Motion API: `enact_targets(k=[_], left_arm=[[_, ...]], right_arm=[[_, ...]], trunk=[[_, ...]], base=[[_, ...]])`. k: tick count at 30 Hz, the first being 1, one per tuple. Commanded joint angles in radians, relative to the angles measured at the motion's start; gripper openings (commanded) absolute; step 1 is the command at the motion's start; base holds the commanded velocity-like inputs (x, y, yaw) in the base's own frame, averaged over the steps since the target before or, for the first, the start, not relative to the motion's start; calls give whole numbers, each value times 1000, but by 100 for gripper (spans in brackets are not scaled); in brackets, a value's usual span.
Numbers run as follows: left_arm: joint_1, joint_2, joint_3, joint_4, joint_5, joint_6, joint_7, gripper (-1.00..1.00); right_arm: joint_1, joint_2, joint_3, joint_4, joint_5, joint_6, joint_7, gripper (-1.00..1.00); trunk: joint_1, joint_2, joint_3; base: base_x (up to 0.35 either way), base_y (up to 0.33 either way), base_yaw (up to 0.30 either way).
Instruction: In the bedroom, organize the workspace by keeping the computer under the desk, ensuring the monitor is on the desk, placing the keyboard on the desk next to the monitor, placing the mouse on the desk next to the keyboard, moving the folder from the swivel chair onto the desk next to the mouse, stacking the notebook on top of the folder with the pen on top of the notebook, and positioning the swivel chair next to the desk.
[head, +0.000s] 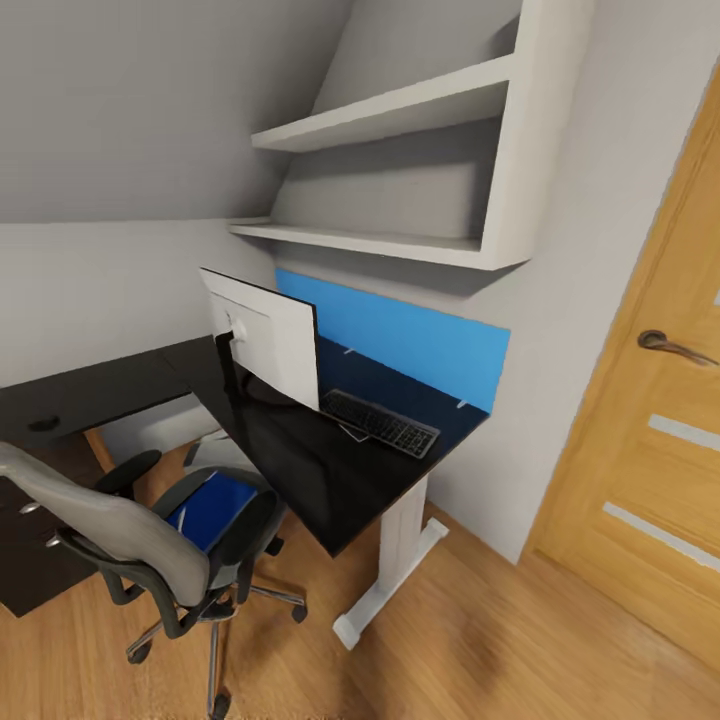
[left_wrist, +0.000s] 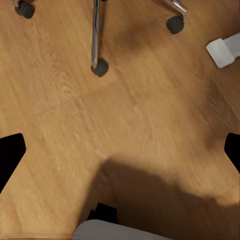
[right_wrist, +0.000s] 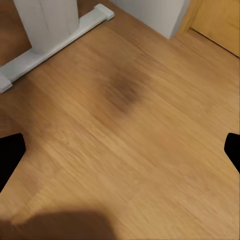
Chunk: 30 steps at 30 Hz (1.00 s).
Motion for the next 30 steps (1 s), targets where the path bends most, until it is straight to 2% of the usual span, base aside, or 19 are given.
enact_targets(k=[1, 12, 30], left_arm=[[0, 0, -1, -1, 9, -1, 0, 100], [1, -1, -1, -2, 9, 2, 90, 100], [1, -3, -1, -1, 8, 53, 93, 100]], right_arm=[[0, 0, -1, 0, 0, -3, 0, 100], [0, 0, 2, 4, 2, -2, 2, 100], [0, -2, 2, 25, 4, 1, 2, 100]], trunk=[[4, -8, -5], [46, -85, -46], [115, -211, -115]], base=[[0, 0, 265], [0, 0, 264], [0, 0, 264]])
